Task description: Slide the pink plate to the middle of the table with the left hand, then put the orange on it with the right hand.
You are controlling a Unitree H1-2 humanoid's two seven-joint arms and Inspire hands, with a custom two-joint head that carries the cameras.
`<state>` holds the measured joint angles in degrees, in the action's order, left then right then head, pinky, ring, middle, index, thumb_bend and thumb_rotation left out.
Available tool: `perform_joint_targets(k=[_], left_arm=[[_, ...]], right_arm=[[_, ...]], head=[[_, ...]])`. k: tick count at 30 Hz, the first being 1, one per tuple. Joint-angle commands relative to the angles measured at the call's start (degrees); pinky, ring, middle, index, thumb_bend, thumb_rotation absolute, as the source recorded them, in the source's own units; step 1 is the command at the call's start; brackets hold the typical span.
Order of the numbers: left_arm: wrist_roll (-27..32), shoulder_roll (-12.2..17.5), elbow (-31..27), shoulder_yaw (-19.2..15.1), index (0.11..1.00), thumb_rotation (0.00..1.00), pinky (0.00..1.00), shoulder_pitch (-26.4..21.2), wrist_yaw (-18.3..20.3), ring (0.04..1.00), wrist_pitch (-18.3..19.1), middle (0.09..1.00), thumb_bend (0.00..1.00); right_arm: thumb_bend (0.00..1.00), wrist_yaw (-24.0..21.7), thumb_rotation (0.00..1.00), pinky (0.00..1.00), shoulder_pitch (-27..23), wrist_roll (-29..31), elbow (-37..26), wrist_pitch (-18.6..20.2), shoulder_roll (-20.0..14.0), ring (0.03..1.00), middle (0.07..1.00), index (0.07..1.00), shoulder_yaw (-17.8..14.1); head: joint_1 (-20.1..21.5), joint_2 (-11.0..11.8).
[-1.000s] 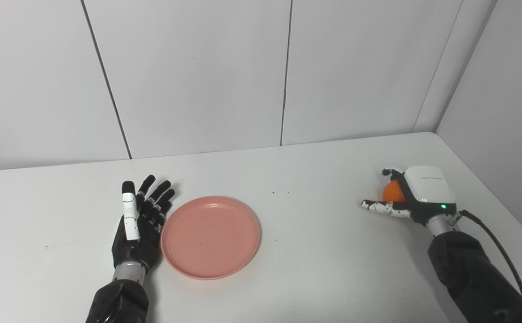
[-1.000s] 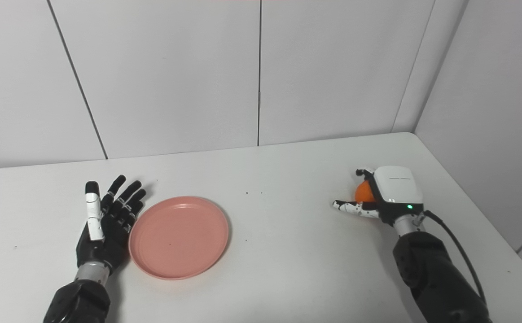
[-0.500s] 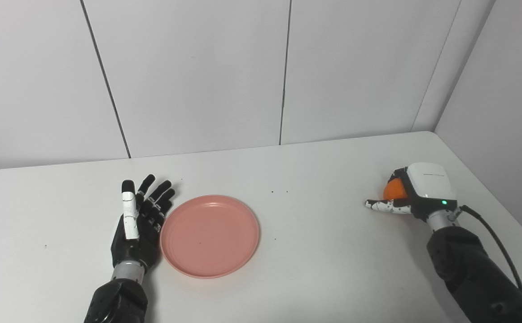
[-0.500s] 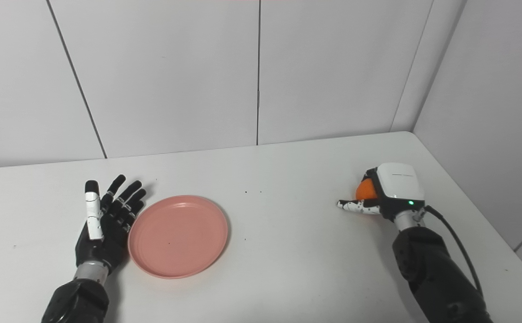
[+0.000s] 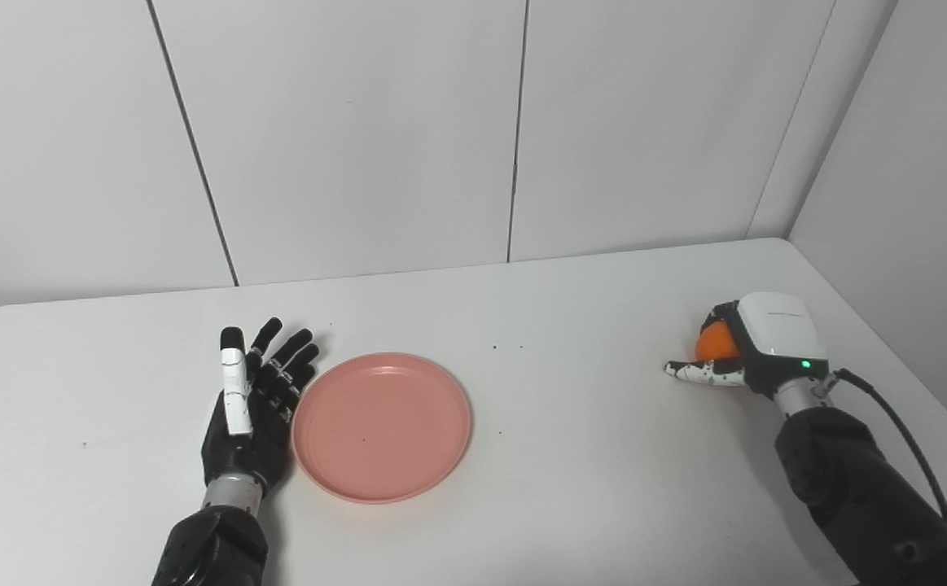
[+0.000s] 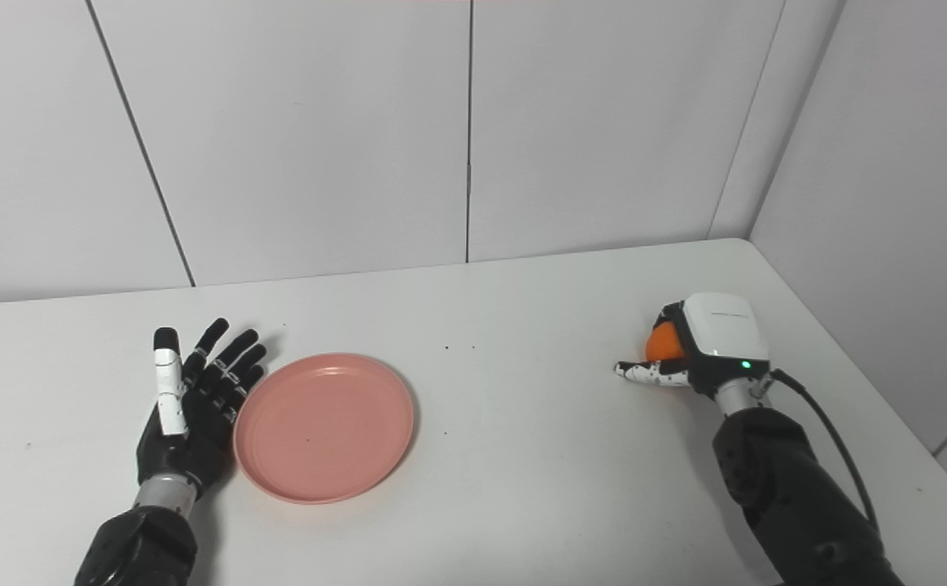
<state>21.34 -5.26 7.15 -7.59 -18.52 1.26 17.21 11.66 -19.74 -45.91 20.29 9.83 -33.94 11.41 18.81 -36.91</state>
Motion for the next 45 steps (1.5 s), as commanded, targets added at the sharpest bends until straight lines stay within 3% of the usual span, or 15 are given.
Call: perform_joint_targets(k=[1,8,14,18,22,25,30,38,40,45], left_arm=[[-0.8,-0.2,0.9,0.0,0.858,0.85,0.9,0.7,-1.3,0.818,2.3,0.772,0.86],[-0.5,-0.3,0.9,0.0,0.873,0.85,0.92,0.8,-1.1,0.829,2.2,0.787,0.86],[-0.9,-0.7,0.9,0.2,0.868,0.85,0.92,0.8,-1.4,0.824,2.1,0.788,0.87],[-0.9,-1.1,0.9,0.3,0.867,0.85,0.93,0.9,-1.6,0.829,2.1,0.795,0.87],[-0.9,-2.0,0.7,0.2,0.868,0.84,0.94,1.0,-2.5,0.824,2.6,0.788,0.86],[-1.5,-2.6,1.0,0.6,0.865,0.84,0.93,1.2,-3.1,0.815,2.3,0.776,0.87],[-2.6,-3.6,1.8,1.0,0.863,0.85,0.92,1.6,-3.4,0.822,1.5,0.77,0.87],[-4.4,-4.4,3.4,1.5,0.856,0.86,0.88,2.0,-3.4,0.811,-0.2,0.766,0.87],[-5.0,-4.6,3.7,1.7,0.854,0.87,0.87,2.1,-3.5,0.81,-0.8,0.766,0.87],[-5.8,-5.2,4.4,1.9,0.85,0.86,0.86,2.4,-3.5,0.806,-1.7,0.752,0.89]], right_arm=[[0.53,-2.8,0.4,0.13,1.2,-0.2,-1.8,0.0,-0.7,0.187,0.25,0.304,0.9],[0.53,-4.8,0.44,0.09,0.5,-0.7,-10.3,0.7,-0.6,0.142,0.208,0.278,0.0],[0.55,-7.1,0.37,0.09,-0.3,-1.3,-18.2,0.6,0.3,0.14,0.206,0.28,-1.3],[0.54,-9.3,0.39,0.13,-0.6,-0.9,-22.8,0.3,0.9,0.182,0.259,0.35,-1.8],[0.54,-10.5,0.43,0.13,-1.4,-1.7,-28.2,-0.2,2.6,0.185,0.26,0.342,-1.7],[0.54,-11.6,0.4,0.13,-2.1,-1.2,-30.8,-0.2,4.0,0.182,0.257,0.34,-1.8],[0.52,-11.9,0.42,0.14,-3.2,-1.1,-31.9,-1.8,5.4,0.198,0.272,0.356,-1.8],[0.54,-12.3,0.35,0.13,-5.7,-0.8,-31.3,-2.9,9.2,0.184,0.268,0.392,-0.3],[0.53,-11.8,0.37,0.11,-6.2,-1.0,-30.6,-3.3,10.0,0.164,0.244,0.329,0.0],[0.52,-11.5,0.36,0.1,-7.1,-0.6,-29.6,-4.0,12.3,0.154,0.232,0.308,0.8]], head=[[-0.1,0.0],[-0.7,0.0],[-1.4,0.0],[-2.8,-0.1],[-4.8,0.0],[-6.9,0.3],[-10.1,1.2],[-14.8,3.0],[-15.9,3.4],[-18.3,4.3]])
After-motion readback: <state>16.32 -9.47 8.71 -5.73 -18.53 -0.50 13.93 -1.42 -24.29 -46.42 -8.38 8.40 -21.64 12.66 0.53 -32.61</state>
